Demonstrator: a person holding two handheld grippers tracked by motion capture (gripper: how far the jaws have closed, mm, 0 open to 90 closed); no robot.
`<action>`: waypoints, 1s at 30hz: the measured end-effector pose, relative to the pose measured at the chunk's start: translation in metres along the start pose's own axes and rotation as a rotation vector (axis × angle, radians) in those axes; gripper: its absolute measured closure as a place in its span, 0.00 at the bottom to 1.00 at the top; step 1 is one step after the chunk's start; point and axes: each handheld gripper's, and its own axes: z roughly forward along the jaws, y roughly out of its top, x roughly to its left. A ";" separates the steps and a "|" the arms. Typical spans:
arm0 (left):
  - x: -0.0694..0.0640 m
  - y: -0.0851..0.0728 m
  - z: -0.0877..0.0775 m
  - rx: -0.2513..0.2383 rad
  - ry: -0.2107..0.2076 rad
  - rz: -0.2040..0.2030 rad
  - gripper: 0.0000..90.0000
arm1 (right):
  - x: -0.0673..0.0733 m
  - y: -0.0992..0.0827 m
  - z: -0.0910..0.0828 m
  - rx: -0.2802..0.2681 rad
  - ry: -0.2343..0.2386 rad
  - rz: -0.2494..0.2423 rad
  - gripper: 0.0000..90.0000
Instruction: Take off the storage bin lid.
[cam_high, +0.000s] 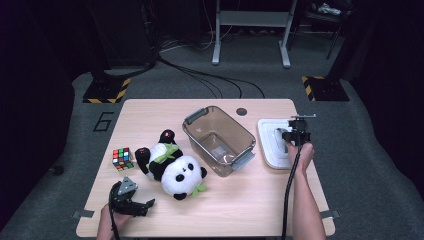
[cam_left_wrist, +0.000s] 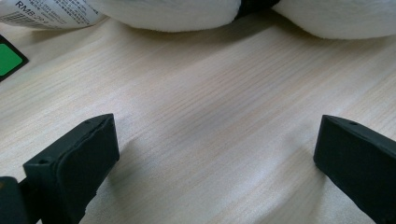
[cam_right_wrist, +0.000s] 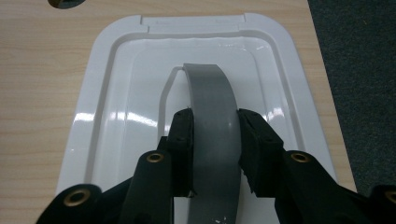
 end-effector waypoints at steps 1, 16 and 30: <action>0.000 0.000 0.000 0.000 0.000 0.000 0.00 | -0.001 -0.001 0.001 -0.004 -0.003 -0.002 0.74; 0.000 0.000 0.000 0.000 0.000 0.000 0.00 | -0.002 -0.006 -0.001 -0.003 0.003 -0.008 0.51; 0.001 0.000 0.000 0.000 0.001 0.010 0.00 | 0.008 -0.032 -0.051 -0.075 0.148 -0.124 0.12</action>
